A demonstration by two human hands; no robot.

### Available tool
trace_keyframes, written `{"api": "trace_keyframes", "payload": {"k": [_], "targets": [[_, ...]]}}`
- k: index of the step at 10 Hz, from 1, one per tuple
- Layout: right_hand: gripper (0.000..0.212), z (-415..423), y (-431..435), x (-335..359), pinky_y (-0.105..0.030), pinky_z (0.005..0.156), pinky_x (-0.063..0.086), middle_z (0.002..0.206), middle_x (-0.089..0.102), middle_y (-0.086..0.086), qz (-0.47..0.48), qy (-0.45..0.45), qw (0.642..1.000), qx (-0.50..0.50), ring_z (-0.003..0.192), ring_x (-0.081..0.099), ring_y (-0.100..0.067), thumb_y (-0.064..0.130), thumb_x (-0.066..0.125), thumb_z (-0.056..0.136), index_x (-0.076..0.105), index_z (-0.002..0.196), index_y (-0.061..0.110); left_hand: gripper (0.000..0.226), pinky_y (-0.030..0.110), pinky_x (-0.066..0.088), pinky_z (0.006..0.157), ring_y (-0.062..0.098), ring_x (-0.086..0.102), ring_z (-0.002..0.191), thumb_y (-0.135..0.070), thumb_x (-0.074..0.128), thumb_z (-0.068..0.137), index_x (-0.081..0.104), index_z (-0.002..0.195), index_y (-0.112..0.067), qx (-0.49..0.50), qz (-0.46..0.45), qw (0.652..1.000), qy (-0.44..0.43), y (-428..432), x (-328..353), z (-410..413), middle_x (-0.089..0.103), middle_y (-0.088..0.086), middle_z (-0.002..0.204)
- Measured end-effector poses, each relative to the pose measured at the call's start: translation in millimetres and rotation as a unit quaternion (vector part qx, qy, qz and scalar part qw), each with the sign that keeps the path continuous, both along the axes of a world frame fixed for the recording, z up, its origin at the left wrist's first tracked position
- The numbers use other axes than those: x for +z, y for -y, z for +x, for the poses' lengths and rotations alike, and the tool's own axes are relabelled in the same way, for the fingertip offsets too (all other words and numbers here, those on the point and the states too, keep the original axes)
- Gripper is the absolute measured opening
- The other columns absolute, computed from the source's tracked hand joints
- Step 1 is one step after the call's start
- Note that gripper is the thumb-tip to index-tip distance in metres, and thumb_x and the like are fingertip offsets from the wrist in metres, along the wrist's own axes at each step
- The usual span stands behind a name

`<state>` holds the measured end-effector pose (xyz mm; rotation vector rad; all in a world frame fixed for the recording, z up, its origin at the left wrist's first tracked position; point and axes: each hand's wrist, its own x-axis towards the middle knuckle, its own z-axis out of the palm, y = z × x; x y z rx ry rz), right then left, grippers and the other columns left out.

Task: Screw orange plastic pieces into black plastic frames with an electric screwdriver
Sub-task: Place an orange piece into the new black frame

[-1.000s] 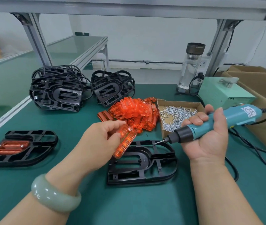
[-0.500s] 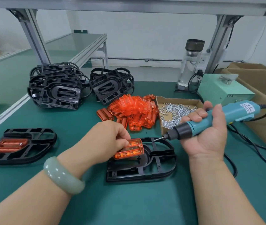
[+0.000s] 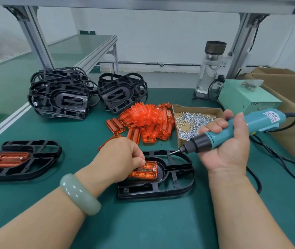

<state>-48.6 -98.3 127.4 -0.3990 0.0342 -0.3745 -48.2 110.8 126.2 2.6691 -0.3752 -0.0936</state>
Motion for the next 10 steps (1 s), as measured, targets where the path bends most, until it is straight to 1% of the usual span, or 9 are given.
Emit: {"api": "trace_keyframes", "payload": {"k": [1,2,3,4,5,6,8,9,10], "targets": [[0.019,0,0,0,-0.018,0.054,0.042,0.058,0.047,0.011,-0.002,0.0,1.0,0.0,0.047,0.045,-0.003,0.036,0.061,0.078,0.056,0.089,0.022,0.011,0.019,0.038,0.06,0.0,0.05,0.063,-0.031,0.069,0.082,0.07,0.071,-0.032,0.0,0.014,1.0,0.017,0,-4,-4,0.056,-0.016,0.068],[0.018,0,1,0,-0.017,0.054,0.042,0.057,0.047,0.012,-0.003,0.003,1.0,0.0,0.046,0.045,-0.002,0.036,0.061,0.078,0.055,0.088,0.022,0.005,0.024,0.04,0.067,0.007,0.049,0.071,-0.032,0.068,0.082,0.072,0.078,-0.031,-0.002,0.027,0.999,0.044,0,-9,-7,0.051,-0.014,0.072],[0.018,-1,0,0,-0.017,0.054,0.042,0.057,0.048,0.012,-0.001,0.005,1.0,0.001,0.046,0.046,-0.002,0.036,0.061,0.078,0.056,0.087,0.022,0.006,0.027,0.044,0.069,0.01,0.048,0.073,-0.033,0.068,0.082,0.072,0.079,-0.031,0.0,0.029,0.997,0.07,0,-12,-10,0.05,-0.011,0.075],[0.018,-1,0,0,-0.017,0.054,0.042,0.057,0.048,0.012,-0.001,0.005,1.0,0.001,0.046,0.046,-0.002,0.036,0.061,0.078,0.056,0.087,0.022,0.007,0.028,0.044,0.073,0.009,0.047,0.078,-0.036,0.065,0.084,0.071,0.084,-0.032,0.0,0.036,0.995,0.088,0,-14,-13,0.049,-0.01,0.083],[0.018,-1,1,0,-0.017,0.054,0.042,0.058,0.048,0.012,-0.001,0.006,1.0,0.001,0.046,0.046,-0.002,0.036,0.061,0.078,0.056,0.088,0.022,0.008,0.026,0.041,0.073,0.01,0.049,0.082,-0.035,0.063,0.086,0.07,0.087,-0.031,-0.002,0.021,0.994,0.107,-1,-17,-16,0.049,-0.011,0.084],[0.018,-1,1,0,-0.017,0.054,0.042,0.058,0.048,0.011,0.001,0.009,1.0,0.001,0.047,0.046,-0.002,0.036,0.061,0.078,0.055,0.088,0.022,0.009,0.024,0.038,0.072,0.008,0.046,0.081,-0.034,0.061,0.088,0.069,0.09,-0.031,0.002,0.009,0.993,0.115,-2,-21,-19,0.046,-0.012,0.084],[0.019,-2,0,1,-0.017,0.054,0.042,0.058,0.048,0.011,0.0,0.004,1.0,-0.003,0.046,0.046,-0.003,0.037,0.061,0.078,0.056,0.087,0.022,0.012,0.023,0.038,0.071,0.009,0.049,0.08,-0.037,0.059,0.089,0.068,0.09,-0.029,0.007,-0.006,0.993,0.121,-6,-24,-23,0.049,-0.011,0.085],[0.021,-2,0,1,-0.017,0.054,0.042,0.058,0.047,0.012,-0.001,0.003,1.0,-0.006,0.047,0.046,-0.002,0.039,0.062,0.077,0.055,0.088,0.022,0.006,0.017,0.038,0.07,0.005,0.05,0.077,-0.035,0.062,0.087,0.068,0.086,-0.032,-0.003,-0.015,0.996,0.084,-14,-18,-24,0.051,-0.014,0.082],[0.022,-2,0,1,-0.017,0.054,0.042,0.058,0.047,0.012,0.0,0.001,1.0,-0.008,0.046,0.046,-0.002,0.04,0.062,0.077,0.056,0.088,0.022,0.009,0.009,0.036,0.065,-0.002,0.053,0.073,-0.029,0.067,0.083,0.067,0.078,-0.037,-0.012,-0.01,0.999,0.039,-20,-10,-24,0.055,-0.017,0.08]]}}
